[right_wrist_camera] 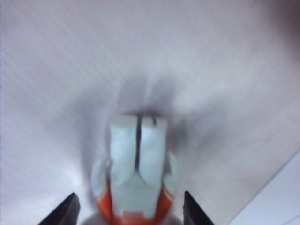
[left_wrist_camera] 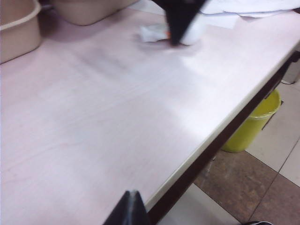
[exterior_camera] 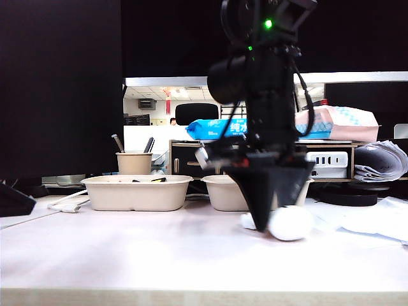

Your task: Put the dolls with similar colors into the same paper box, while dolls with different colors go into separate paper boxes.

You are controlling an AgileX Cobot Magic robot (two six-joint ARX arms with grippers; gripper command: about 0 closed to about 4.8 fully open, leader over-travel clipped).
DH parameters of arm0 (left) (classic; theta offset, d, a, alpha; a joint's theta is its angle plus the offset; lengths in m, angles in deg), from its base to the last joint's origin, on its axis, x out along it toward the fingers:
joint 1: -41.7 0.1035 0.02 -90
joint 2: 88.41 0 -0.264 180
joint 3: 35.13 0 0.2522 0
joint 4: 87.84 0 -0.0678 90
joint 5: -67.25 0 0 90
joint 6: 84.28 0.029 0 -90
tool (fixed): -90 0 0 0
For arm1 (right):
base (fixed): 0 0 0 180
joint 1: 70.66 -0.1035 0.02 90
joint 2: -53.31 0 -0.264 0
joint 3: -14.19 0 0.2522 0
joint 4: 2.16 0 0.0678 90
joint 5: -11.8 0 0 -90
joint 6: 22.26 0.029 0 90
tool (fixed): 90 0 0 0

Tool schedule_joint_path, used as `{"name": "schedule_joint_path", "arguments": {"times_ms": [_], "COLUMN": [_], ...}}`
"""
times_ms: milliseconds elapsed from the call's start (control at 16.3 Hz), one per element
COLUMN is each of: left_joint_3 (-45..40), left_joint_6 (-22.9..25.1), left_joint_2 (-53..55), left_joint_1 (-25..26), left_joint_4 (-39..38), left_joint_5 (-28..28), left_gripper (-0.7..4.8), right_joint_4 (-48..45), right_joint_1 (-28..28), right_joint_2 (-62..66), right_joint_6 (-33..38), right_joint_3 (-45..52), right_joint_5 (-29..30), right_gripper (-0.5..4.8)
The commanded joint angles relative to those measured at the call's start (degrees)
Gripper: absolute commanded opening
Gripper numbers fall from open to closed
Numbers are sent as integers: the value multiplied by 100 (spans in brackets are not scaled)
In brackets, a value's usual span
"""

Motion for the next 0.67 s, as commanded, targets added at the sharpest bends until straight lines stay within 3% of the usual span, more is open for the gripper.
{"name": "schedule_joint_path", "arguments": {"times_ms": [61, 428, 673], "left_joint_3": [4, 4, 4], "left_joint_6": [0, 0, 0], "left_joint_2": [-13, -13, -122], "left_joint_1": [20, 20, 42], "left_joint_4": [74, 74, 72], "left_joint_5": [-4, -7, -7], "left_gripper": [-5, -5, -5], "right_joint_4": [-109, -337, -428], "right_joint_1": [-4, -2, -2], "right_joint_2": [-7, -7, -9], "right_joint_6": [-35, -68, -24], "right_joint_3": [52, 52, 48], "right_joint_5": [20, 2, 0], "right_gripper": [268, 134, 106]}}
